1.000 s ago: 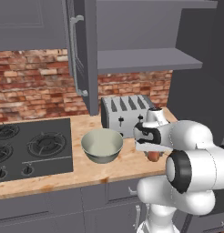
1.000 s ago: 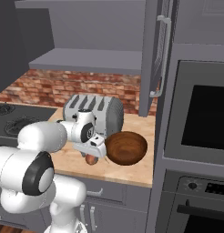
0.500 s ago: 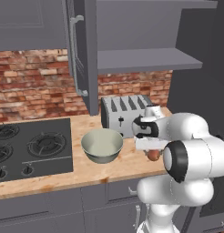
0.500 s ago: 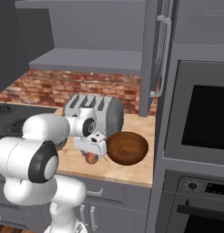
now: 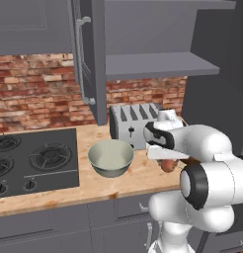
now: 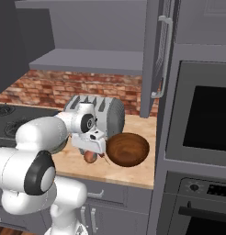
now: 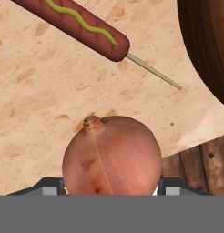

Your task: Pick both bowls and place them on the counter. Then place the hot dog in one bowl and place the onion in the other bowl.

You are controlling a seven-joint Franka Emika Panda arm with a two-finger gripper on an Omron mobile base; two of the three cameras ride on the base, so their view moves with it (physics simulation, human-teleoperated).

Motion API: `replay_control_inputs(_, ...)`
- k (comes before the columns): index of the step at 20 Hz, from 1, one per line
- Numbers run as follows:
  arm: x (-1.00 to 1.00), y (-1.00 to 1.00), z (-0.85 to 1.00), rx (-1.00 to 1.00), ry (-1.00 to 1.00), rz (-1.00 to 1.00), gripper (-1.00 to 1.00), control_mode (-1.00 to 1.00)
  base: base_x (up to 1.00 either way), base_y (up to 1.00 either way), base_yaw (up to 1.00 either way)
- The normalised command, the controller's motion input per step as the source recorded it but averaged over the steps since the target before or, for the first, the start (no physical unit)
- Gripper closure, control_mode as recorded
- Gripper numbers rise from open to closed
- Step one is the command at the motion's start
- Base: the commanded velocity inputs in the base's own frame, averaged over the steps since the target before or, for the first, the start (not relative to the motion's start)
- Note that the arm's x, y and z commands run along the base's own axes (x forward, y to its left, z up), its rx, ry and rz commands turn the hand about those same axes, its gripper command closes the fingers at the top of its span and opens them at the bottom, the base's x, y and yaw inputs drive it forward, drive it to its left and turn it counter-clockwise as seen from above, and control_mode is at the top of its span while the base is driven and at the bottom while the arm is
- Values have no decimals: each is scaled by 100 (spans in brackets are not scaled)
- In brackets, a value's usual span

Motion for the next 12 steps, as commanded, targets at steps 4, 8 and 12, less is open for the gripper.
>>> replay_control_inputs(4, -14, 11, 39, 0, 0, 0, 100, -100, 0, 0, 0)
replay_control_inputs(8, -10, 13, 37, 0, 0, 0, 100, -100, 0, 0, 0)
replay_control_inputs(12, -9, 20, 36, 1, -2, 0, 100, -100, 0, 0, 0)
